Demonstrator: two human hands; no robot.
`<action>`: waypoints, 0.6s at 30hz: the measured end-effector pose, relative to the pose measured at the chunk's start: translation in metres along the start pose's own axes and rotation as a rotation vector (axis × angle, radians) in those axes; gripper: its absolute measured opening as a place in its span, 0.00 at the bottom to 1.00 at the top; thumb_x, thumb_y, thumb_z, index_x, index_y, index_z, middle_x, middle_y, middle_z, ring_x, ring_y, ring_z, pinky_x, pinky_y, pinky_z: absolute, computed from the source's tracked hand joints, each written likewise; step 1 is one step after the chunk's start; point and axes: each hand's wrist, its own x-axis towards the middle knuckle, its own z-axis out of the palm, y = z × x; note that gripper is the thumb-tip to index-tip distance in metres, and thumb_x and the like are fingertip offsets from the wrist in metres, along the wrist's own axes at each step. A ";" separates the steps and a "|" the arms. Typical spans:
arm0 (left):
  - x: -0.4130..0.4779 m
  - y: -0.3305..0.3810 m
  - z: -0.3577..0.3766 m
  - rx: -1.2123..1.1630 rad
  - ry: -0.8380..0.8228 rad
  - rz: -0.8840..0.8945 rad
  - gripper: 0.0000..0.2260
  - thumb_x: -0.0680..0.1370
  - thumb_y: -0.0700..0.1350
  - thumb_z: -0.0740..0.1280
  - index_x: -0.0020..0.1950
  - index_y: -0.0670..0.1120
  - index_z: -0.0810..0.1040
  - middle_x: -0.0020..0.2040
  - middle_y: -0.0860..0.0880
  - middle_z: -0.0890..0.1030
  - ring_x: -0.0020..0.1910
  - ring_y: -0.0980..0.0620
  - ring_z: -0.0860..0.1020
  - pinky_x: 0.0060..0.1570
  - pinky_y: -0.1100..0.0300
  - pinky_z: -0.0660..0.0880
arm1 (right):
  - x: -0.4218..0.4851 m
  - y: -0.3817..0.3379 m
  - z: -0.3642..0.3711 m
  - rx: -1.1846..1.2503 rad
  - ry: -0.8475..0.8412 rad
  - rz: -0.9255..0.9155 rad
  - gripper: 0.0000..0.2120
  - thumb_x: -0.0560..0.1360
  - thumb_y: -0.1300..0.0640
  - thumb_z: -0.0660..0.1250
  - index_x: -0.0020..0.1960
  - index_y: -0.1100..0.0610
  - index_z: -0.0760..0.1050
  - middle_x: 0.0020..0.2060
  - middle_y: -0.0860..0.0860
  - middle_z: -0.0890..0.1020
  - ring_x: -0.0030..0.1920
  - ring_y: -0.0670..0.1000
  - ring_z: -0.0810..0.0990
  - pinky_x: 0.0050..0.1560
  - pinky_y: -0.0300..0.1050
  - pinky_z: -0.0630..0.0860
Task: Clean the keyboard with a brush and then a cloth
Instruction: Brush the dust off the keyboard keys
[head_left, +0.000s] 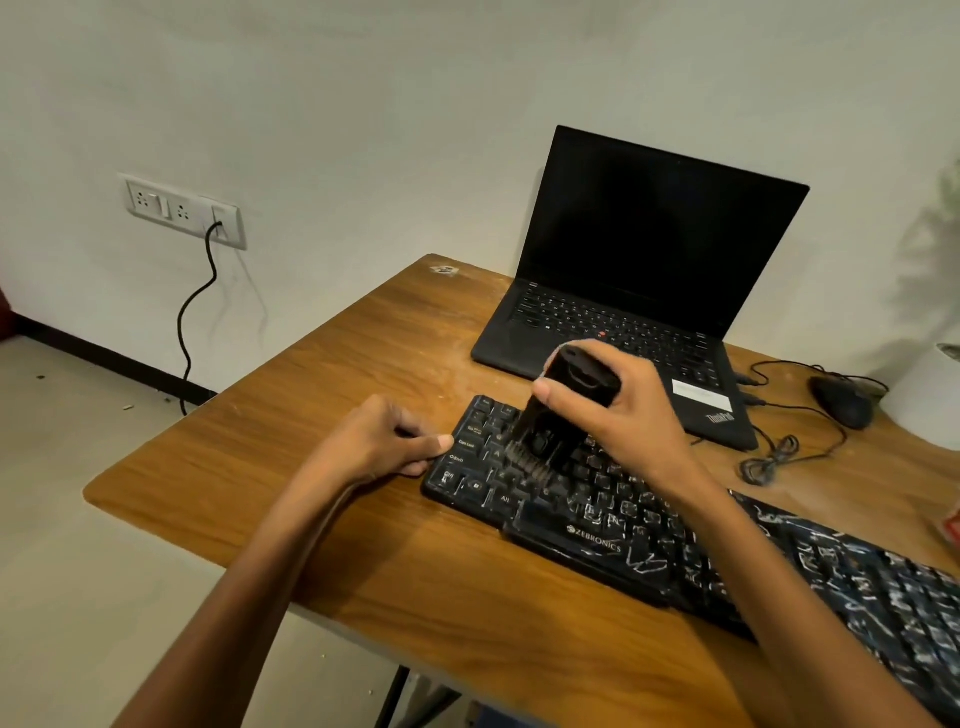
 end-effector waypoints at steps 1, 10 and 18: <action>0.000 0.000 0.000 0.001 0.000 0.002 0.08 0.72 0.50 0.69 0.40 0.46 0.82 0.23 0.56 0.77 0.24 0.64 0.72 0.37 0.65 0.69 | -0.003 -0.001 0.002 0.037 -0.086 0.012 0.14 0.68 0.48 0.71 0.46 0.57 0.76 0.39 0.50 0.80 0.40 0.45 0.80 0.40 0.37 0.76; -0.005 0.002 0.001 0.017 0.024 0.009 0.08 0.72 0.51 0.68 0.39 0.48 0.82 0.23 0.55 0.77 0.24 0.63 0.71 0.36 0.64 0.69 | -0.006 0.009 -0.014 -0.019 -0.070 0.047 0.16 0.67 0.47 0.73 0.47 0.57 0.76 0.39 0.51 0.80 0.40 0.44 0.79 0.40 0.37 0.76; -0.045 -0.007 0.002 -0.013 0.073 0.028 0.09 0.73 0.49 0.69 0.34 0.47 0.80 0.24 0.53 0.78 0.24 0.63 0.74 0.36 0.65 0.71 | 0.003 -0.006 0.007 0.013 0.031 0.045 0.12 0.69 0.51 0.71 0.47 0.57 0.76 0.38 0.48 0.80 0.40 0.44 0.79 0.41 0.39 0.76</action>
